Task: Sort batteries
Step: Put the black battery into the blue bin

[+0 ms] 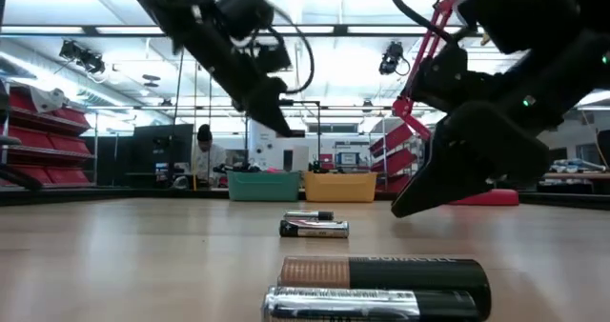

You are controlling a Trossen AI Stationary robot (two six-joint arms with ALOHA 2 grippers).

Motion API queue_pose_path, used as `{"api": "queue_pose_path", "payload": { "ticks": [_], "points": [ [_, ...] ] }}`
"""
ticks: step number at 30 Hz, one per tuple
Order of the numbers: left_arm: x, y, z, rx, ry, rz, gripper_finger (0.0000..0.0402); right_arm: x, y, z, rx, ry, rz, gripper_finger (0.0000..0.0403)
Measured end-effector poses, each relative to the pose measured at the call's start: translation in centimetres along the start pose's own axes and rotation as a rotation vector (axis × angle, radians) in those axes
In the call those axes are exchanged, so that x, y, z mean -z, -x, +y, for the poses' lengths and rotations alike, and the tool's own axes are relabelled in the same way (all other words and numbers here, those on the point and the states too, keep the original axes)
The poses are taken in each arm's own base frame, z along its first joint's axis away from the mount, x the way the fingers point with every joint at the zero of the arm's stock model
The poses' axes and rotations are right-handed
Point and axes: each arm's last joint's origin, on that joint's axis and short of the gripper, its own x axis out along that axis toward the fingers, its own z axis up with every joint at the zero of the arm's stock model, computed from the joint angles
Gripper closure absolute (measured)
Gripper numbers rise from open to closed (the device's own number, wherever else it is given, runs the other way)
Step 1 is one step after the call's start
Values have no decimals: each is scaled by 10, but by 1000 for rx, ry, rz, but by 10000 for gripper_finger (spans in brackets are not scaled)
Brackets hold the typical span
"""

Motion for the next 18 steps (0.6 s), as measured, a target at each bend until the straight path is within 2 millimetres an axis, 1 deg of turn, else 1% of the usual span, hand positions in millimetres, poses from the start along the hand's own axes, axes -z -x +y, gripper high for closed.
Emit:
{"api": "queue_pose_path", "payload": {
  "ticks": [1,5,9,13,15,18],
  "points": [
    [0,-5,12,-8,15,-8,337,1,-1,-2,1,5,-6,225],
    [13,-24,54,-31,84,25,337,2,-5,-12,13,-7,-23,225],
    [21,-34,86,-99,133,15,335,-2,-9,-21,34,-35,-36,225],
    [32,-43,109,-122,158,25,332,-11,-13,-27,12,-84,-83,225],
    [38,-51,116,-89,175,19,331,-16,-16,-30,-7,-102,-104,225],
    [53,-65,119,-66,190,73,331,-23,-18,-34,-51,-60,-134,224]
  ]
}}
